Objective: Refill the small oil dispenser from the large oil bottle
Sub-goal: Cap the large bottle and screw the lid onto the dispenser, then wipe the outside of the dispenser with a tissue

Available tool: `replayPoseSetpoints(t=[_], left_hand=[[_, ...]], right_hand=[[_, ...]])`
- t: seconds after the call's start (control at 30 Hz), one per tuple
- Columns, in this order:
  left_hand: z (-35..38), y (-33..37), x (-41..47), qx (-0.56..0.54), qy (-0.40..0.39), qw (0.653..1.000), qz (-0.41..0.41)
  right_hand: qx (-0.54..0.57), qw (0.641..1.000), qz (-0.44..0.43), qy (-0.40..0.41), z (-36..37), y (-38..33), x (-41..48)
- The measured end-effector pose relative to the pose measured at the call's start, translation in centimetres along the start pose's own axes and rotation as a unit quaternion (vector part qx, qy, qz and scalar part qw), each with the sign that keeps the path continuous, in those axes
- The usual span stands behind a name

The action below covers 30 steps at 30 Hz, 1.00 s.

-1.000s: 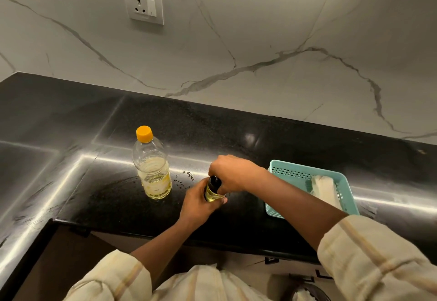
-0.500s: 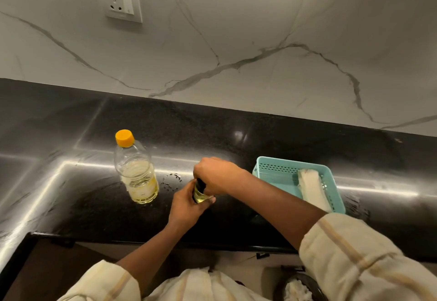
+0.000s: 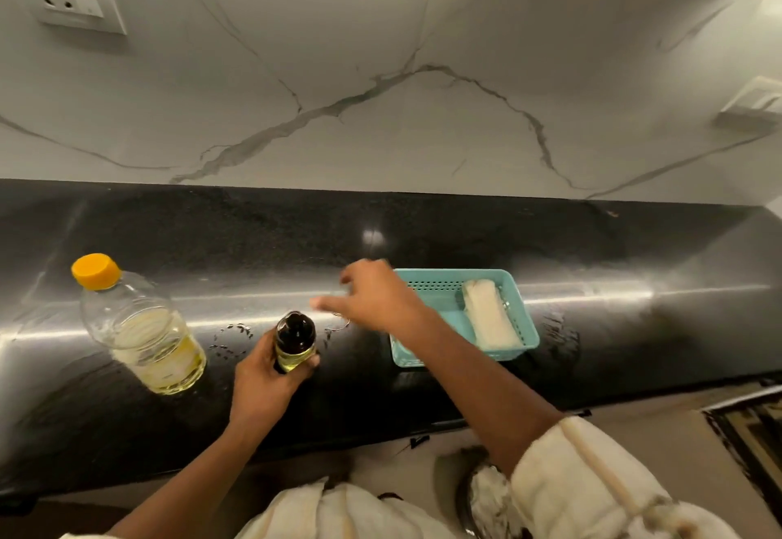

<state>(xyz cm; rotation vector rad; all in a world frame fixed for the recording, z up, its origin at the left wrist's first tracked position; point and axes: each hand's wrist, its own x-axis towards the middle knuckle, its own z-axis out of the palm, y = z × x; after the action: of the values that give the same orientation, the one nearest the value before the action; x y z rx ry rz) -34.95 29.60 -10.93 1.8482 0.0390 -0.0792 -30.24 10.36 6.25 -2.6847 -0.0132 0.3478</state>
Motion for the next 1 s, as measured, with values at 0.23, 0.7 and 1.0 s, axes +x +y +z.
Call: replayPoseSetpoints(t=[0.23, 0.7, 1.0], left_hand=[[0.3, 0.5, -0.1, 0.000, -0.001, 1.000, -0.006], [0.6, 1.4, -0.4, 0.008, 0.000, 1.000, -0.002], [0.9, 2.0, 0.0, 0.014, 0.003, 1.000, 0.006]], right_hand=[[0.000, 0.954, 0.242, 0.175, -2.7, 19.5, -2.3], [0.150, 0.925, 0.291, 0.193, -1.7, 25.1, -3.3], [0.393, 0.807, 0.333, 0.289, -4.1, 23.6, -5.4]])
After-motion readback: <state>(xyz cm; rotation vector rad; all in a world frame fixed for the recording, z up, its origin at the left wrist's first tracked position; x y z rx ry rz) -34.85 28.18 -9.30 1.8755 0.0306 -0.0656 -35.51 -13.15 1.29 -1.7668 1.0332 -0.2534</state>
